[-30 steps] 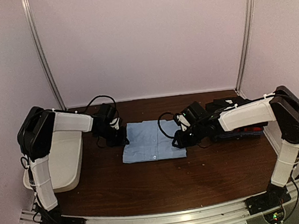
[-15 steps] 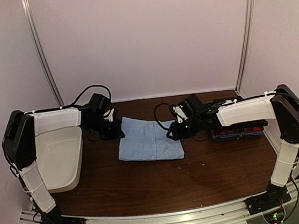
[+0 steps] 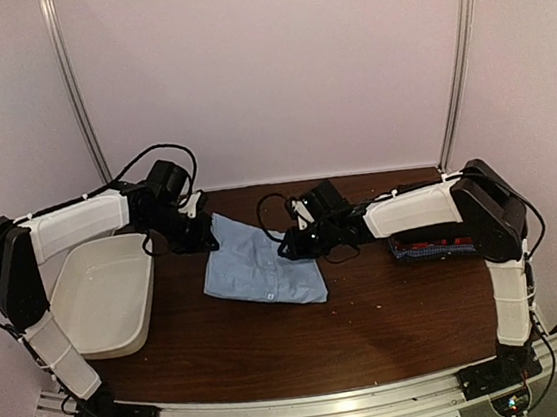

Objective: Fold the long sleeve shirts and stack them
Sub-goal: Turn over the square-folded shirt at the center of the board.

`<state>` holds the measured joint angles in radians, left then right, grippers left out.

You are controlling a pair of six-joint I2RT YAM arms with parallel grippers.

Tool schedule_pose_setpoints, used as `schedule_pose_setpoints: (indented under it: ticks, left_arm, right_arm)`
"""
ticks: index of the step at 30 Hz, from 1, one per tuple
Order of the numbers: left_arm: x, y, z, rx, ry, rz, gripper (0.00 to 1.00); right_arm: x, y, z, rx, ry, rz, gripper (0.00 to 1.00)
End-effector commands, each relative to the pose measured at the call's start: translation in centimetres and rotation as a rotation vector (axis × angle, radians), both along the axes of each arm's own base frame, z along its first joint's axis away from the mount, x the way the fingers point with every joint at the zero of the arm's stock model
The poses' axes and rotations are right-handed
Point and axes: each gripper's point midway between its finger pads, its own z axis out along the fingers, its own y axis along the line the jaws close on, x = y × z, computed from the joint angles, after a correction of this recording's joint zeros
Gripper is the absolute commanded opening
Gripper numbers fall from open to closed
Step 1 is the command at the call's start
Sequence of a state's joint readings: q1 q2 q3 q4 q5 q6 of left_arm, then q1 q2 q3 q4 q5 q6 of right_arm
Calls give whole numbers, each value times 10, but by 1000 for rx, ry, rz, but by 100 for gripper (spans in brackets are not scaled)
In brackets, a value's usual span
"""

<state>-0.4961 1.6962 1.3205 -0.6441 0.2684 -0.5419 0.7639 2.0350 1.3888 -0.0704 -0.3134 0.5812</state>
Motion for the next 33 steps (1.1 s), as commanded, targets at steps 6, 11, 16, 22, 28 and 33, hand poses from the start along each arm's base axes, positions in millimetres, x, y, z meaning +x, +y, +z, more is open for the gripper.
schedule_pose_setpoints:
  ticks: [6,11,16,22,28,33]
  left_arm:
    - [17,-4,90,-51,-164,-42,0]
    - [21,-18,121,-127,-201,-78,0]
    - [28,-37,139,-184,-221,-108,0]
    - [31,-64,128,-240,-192,-155,0]
    - [28,-73,100,-267,-139,-151,0]
    - [28,-76,96,-280,-131,-146,0]
  right_arm:
    - [-16,98,6,250,50,68,26]
    - [-20,154,17,391,78,132,26]
    - [-17,185,41,570,106,173,26]
    - [-17,186,41,603,118,195,28]
    - [-16,152,20,562,140,151,29]
    - [-13,126,14,504,131,120,30]
